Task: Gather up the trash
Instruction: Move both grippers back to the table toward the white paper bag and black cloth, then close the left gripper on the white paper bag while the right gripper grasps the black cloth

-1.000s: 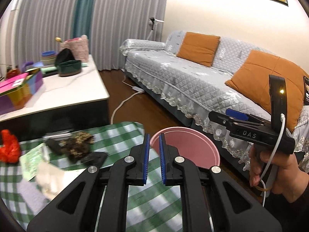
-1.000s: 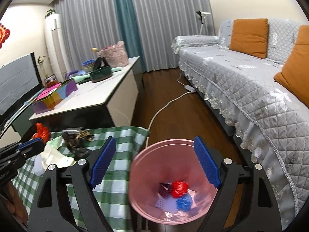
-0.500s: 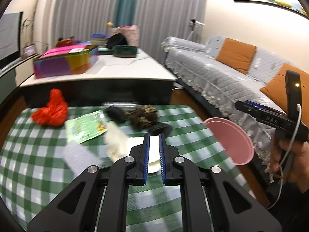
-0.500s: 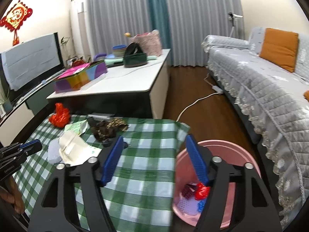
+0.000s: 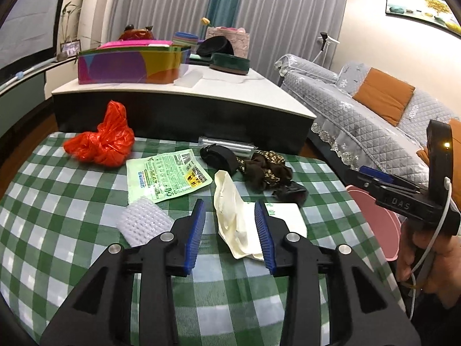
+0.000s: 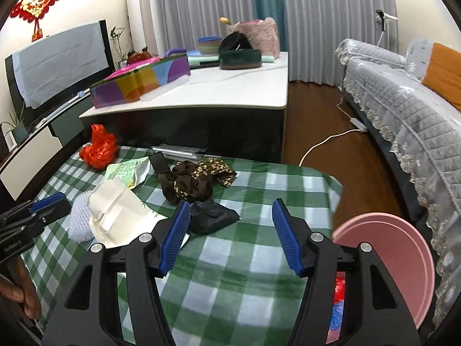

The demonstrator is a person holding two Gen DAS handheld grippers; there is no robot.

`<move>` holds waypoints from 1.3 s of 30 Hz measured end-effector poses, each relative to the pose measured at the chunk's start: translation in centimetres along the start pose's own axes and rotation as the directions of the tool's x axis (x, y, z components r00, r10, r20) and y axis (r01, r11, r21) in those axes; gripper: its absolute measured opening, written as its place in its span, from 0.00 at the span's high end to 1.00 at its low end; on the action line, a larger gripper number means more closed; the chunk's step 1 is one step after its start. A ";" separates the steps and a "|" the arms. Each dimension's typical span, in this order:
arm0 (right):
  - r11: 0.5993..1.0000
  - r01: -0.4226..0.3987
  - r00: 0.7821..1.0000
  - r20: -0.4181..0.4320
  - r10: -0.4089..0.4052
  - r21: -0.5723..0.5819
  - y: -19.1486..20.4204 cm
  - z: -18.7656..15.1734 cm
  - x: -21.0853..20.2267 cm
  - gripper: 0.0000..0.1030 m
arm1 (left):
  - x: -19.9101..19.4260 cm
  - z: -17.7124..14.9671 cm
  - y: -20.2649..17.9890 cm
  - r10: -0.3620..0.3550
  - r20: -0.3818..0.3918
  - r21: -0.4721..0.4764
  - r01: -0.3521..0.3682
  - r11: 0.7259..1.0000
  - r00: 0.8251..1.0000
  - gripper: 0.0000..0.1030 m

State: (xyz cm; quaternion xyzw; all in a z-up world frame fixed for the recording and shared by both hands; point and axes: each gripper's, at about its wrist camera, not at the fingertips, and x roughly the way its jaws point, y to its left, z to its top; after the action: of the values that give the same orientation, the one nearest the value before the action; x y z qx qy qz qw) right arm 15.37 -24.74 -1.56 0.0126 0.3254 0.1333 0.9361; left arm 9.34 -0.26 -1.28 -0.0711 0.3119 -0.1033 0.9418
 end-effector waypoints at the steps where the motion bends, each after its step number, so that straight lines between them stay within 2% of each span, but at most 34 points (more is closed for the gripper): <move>1: 1.000 -0.007 1.000 -0.007 0.007 0.002 0.1 0.1 0.8 0.41 | 0.4 0.0 0.0 0.000 -0.004 0.003 0.000 1.000 1.000 0.65; 10: 0.997 -0.069 0.994 -0.082 0.071 0.028 0.1 0.0 6.2 0.30 | 3.7 -0.2 0.1 0.007 -0.053 0.012 -0.007 1.000 0.999 0.64; 12: 0.996 -0.082 0.991 -0.108 0.085 0.030 0.1 0.0 7.1 0.25 | 4.4 -0.4 0.3 0.004 -0.072 0.005 -0.004 1.000 0.997 0.64; 18: 0.994 -0.106 0.977 -0.182 0.107 0.019 0.6 -0.3 9.3 0.20 | 5.3 -0.6 0.1 -0.007 -0.094 0.007 0.008 1.000 0.996 0.64; 20: 0.994 -0.111 0.975 -0.190 0.112 0.017 0.7 -0.3 9.6 0.20 | 5.5 -0.6 0.1 -0.011 -0.097 0.009 0.012 1.000 0.995 0.71; 21: 0.993 -0.114 0.973 -0.198 0.115 0.015 0.8 -0.3 9.7 0.20 | 5.5 -0.6 0.1 -0.015 -0.101 0.012 0.016 1.000 0.995 0.78; 22: 0.993 -0.118 0.972 -0.204 0.118 0.013 0.9 -0.3 9.8 0.20 | 5.6 -0.6 0.0 -0.015 -0.104 0.014 0.017 1.000 0.994 0.79; 25: 0.992 -0.125 0.970 -0.208 0.124 0.008 1.0 -0.4 9.8 0.23 | 5.5 -0.6 0.1 -0.008 -0.105 0.020 0.011 1.000 0.994 0.85; 29: 0.989 -0.151 0.968 -0.203 0.147 -0.005 1.3 -0.5 9.5 0.38 | 5.4 -0.5 0.3 0.004 -0.106 0.018 -0.002 1.000 0.994 0.87; 32: 0.988 -0.149 0.970 -0.197 0.140 -0.033 1.8 -0.6 9.1 0.46 | 5.1 -0.4 0.5 0.013 -0.102 0.016 -0.012 1.000 0.995 0.89; 37: 0.988 -0.149 0.973 -0.182 0.140 -0.033 1.7 -0.5 8.1 0.53 | 4.3 -0.2 0.6 0.028 -0.086 0.014 -0.026 1.000 0.996 0.91; 39: 0.989 -0.148 0.976 -0.164 0.141 -0.031 1.6 -0.3 7.4 0.53 | 4.0 -0.2 0.6 0.033 -0.079 0.013 -0.032 0.999 0.996 0.91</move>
State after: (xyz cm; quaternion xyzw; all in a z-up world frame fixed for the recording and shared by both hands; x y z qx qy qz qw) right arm 20.33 -21.33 -6.09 0.0055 0.3952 0.2084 0.8946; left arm 12.45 -0.60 -3.79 -0.0563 0.3494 -0.0927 0.9307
